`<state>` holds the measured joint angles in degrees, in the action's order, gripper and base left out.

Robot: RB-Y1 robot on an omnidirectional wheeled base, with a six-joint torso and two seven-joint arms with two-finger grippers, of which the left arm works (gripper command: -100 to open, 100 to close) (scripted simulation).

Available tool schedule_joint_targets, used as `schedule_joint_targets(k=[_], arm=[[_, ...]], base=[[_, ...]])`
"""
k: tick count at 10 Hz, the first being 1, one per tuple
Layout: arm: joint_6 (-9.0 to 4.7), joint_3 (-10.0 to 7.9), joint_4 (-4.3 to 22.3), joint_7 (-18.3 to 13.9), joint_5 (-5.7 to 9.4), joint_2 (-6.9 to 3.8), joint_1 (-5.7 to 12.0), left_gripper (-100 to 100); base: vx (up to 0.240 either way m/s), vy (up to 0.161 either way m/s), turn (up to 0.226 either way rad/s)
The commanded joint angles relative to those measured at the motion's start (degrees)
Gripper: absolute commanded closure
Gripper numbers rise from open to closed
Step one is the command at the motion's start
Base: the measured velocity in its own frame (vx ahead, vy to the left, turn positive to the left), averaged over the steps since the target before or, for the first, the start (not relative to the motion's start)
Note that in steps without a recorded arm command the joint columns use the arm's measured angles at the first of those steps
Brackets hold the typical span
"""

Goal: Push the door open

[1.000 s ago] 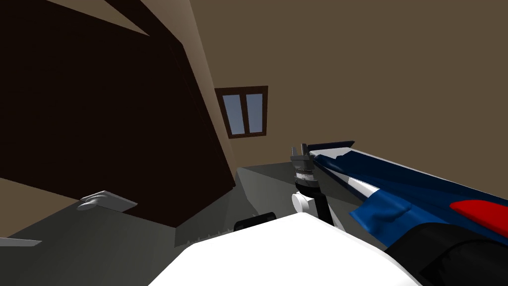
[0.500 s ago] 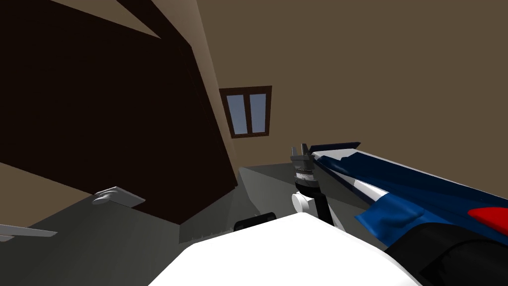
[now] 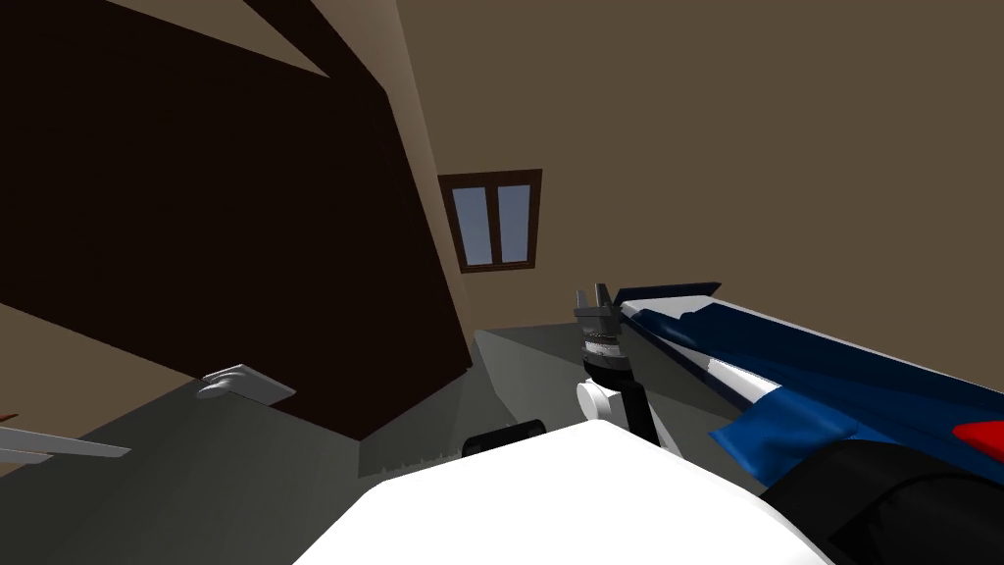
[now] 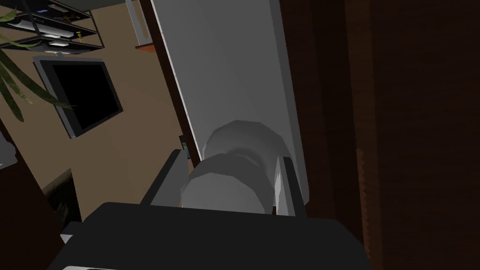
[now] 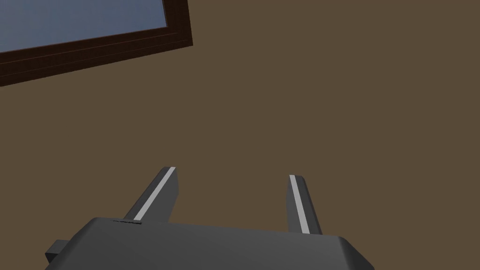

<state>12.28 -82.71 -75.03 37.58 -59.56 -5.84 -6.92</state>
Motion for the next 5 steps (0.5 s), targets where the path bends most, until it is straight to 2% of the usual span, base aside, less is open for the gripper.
schedule_joint_targets(k=[1, 2, 3, 4, 5], arm=[[-2.05, -1.95, 0.78, -1.38, 2.27, 0.3, 1.8, 100], [-3.04, -2.94, 0.6, -1.98, 4.59, 0.41, 2.46, 100], [-4.03, -3.93, 0.42, -2.57, 6.26, 0.51, 3.11, 100], [-4.03, -3.93, 0.42, -2.57, 6.91, 0.51, 3.11, 100], [-5.02, -4.92, 0.24, -3.17, 8.71, 0.62, 3.76, 100]], base=[[0.021, 0.063, 0.062], [0.039, 0.079, 0.079], [0.05, 0.091, 0.082], [0.02, 0.075, 0.035], [0.013, 0.073, 0.041]])
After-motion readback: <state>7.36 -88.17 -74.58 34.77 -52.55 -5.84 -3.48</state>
